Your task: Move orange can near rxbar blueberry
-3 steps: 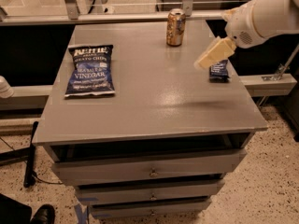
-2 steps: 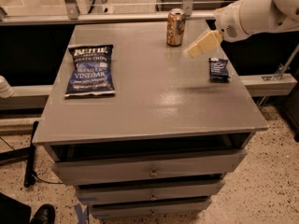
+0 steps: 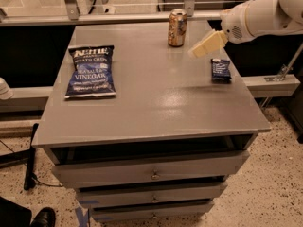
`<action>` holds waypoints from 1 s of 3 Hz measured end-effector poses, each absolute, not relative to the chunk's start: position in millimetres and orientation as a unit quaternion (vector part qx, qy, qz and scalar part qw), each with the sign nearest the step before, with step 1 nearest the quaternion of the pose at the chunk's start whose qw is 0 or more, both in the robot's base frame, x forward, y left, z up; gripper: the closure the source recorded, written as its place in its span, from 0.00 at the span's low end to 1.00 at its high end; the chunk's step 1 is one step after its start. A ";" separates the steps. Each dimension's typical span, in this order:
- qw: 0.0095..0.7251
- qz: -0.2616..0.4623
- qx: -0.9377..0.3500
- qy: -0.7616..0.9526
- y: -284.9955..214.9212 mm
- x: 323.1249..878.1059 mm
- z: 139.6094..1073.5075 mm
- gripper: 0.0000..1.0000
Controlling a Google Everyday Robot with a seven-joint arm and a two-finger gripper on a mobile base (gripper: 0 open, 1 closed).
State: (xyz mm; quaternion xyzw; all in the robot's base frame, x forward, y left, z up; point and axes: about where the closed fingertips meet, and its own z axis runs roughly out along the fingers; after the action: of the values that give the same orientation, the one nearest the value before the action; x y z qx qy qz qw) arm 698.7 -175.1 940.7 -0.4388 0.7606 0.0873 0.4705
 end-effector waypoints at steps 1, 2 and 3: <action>0.511 0.117 -0.402 0.751 -175.6 720.7 933.9 0.00; 0.548 0.154 -0.369 0.735 -167.4 760.2 921.8 0.00; 0.570 0.186 -0.350 0.719 -160.5 797.2 912.7 0.00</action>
Offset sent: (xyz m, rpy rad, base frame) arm 0.1161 0.0072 -0.0272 0.4015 -0.1281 -0.0530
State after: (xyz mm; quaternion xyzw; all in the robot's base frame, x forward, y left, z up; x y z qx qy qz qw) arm 797.2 -160.5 912.7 -0.3504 0.7195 0.1860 0.5701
